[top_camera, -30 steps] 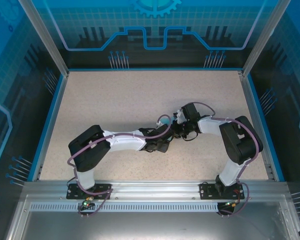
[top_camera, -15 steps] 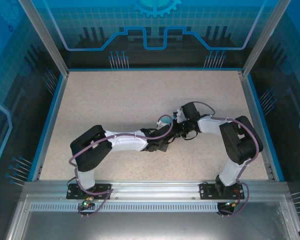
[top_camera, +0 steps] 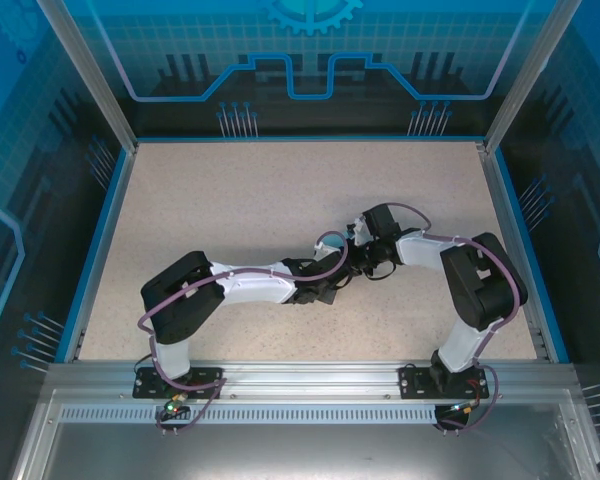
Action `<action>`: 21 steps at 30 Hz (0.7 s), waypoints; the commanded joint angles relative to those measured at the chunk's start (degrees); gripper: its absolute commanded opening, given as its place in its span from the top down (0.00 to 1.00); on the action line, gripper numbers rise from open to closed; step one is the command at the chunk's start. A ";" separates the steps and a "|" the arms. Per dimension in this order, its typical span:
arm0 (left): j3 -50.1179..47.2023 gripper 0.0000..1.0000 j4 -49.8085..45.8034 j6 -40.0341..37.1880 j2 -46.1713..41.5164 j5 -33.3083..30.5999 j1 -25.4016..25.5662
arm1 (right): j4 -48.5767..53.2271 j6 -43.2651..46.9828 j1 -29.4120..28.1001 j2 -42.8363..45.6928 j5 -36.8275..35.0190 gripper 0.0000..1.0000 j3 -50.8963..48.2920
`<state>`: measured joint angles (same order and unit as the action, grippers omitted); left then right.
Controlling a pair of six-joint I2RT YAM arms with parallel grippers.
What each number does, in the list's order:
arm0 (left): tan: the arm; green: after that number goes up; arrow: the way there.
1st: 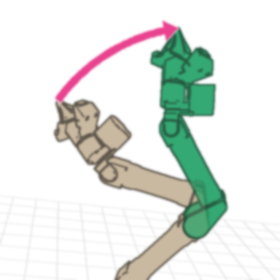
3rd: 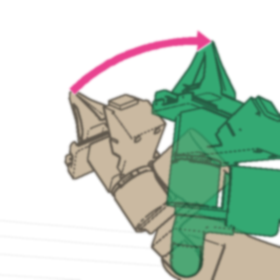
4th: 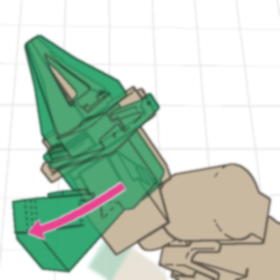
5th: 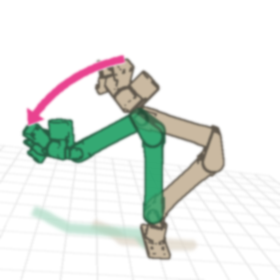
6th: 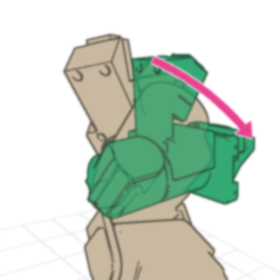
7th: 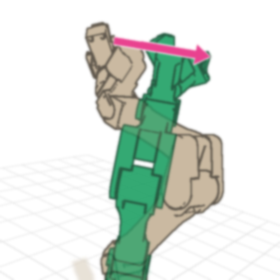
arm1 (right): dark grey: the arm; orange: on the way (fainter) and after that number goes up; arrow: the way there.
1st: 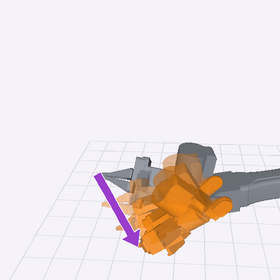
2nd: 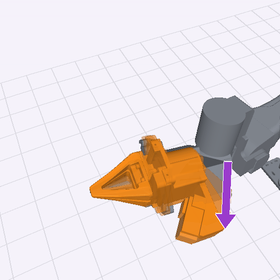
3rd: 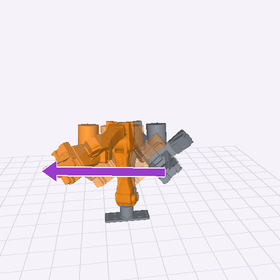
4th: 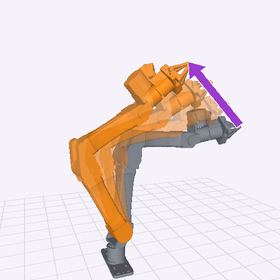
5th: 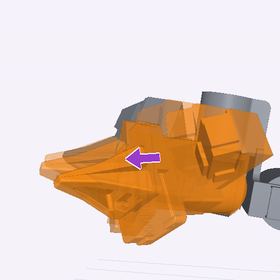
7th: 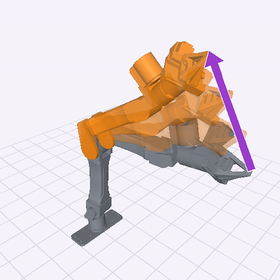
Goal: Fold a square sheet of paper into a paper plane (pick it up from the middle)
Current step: Fourth fold the wing at the center of the table.
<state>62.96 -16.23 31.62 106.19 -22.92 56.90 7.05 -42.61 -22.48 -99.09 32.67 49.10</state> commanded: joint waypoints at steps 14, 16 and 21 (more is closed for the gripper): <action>-10.85 1.00 12.46 0.04 -7.35 14.44 -4.28 | 7.77 1.30 4.06 15.71 -1.47 0.60 -3.17; -13.84 1.00 16.46 0.29 -8.81 20.99 -6.28 | 8.53 1.31 4.76 19.78 -2.59 0.56 -4.73; -19.74 1.00 25.26 1.97 -10.23 35.66 -11.45 | 8.23 0.74 4.61 27.06 -3.02 0.57 -8.50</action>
<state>45.58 1.93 32.34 97.34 -0.38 47.51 13.47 -42.00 -18.22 -73.82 29.85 42.87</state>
